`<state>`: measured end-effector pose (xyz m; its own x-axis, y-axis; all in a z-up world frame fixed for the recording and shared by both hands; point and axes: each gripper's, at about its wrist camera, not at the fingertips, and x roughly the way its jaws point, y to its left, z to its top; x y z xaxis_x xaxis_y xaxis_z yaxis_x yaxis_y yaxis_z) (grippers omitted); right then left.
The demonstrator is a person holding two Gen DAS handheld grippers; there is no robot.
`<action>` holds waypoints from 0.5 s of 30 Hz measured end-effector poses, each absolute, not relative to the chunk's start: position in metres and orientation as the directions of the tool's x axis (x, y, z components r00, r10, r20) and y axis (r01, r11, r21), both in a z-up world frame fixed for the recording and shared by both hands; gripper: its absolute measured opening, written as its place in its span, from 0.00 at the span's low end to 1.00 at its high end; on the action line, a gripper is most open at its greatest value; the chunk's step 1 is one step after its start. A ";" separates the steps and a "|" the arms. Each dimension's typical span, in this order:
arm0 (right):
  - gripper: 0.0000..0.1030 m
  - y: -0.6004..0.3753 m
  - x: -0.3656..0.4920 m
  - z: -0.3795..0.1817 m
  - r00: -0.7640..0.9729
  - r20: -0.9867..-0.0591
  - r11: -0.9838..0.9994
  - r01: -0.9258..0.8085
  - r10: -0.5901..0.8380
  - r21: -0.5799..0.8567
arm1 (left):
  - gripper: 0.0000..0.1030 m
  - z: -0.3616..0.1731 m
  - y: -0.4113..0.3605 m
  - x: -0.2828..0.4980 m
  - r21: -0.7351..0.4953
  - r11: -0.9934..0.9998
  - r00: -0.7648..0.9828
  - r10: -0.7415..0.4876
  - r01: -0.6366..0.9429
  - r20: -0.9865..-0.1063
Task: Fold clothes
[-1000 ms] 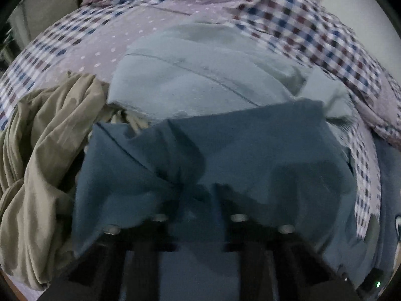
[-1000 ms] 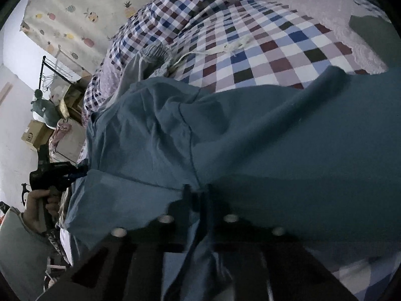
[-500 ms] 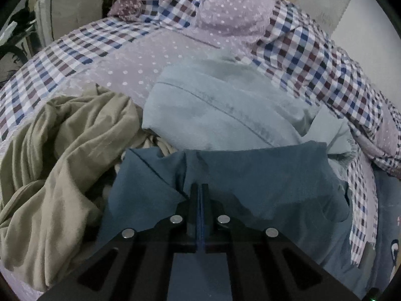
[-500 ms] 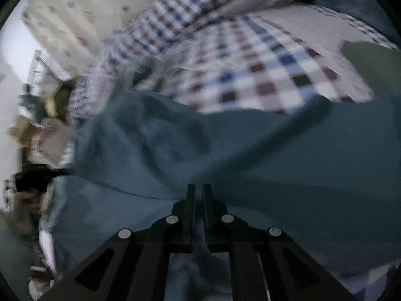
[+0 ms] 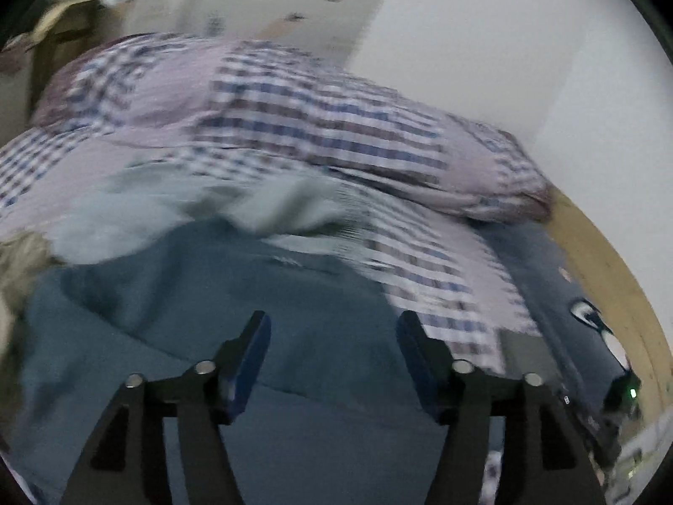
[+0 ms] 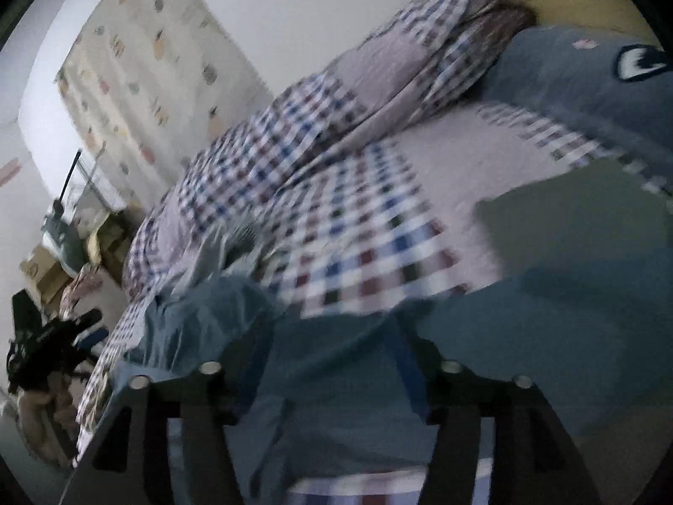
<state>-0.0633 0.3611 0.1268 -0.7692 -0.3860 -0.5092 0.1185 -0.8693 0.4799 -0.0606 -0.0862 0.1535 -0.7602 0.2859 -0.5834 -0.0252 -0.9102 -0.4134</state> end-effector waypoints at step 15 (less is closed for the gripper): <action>0.76 0.608 -0.008 0.071 -0.789 -0.612 -0.586 -0.470 -0.058 0.661 | 0.72 0.162 0.192 -0.056 -0.365 -0.823 -0.578 0.566 -0.435 -0.587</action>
<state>-0.0083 0.6082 0.0710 -0.7888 -0.0577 -0.6120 -0.4698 -0.5855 0.6607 -0.0559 0.1917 0.1617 -0.5785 0.5662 -0.5872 -0.4353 -0.8231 -0.3647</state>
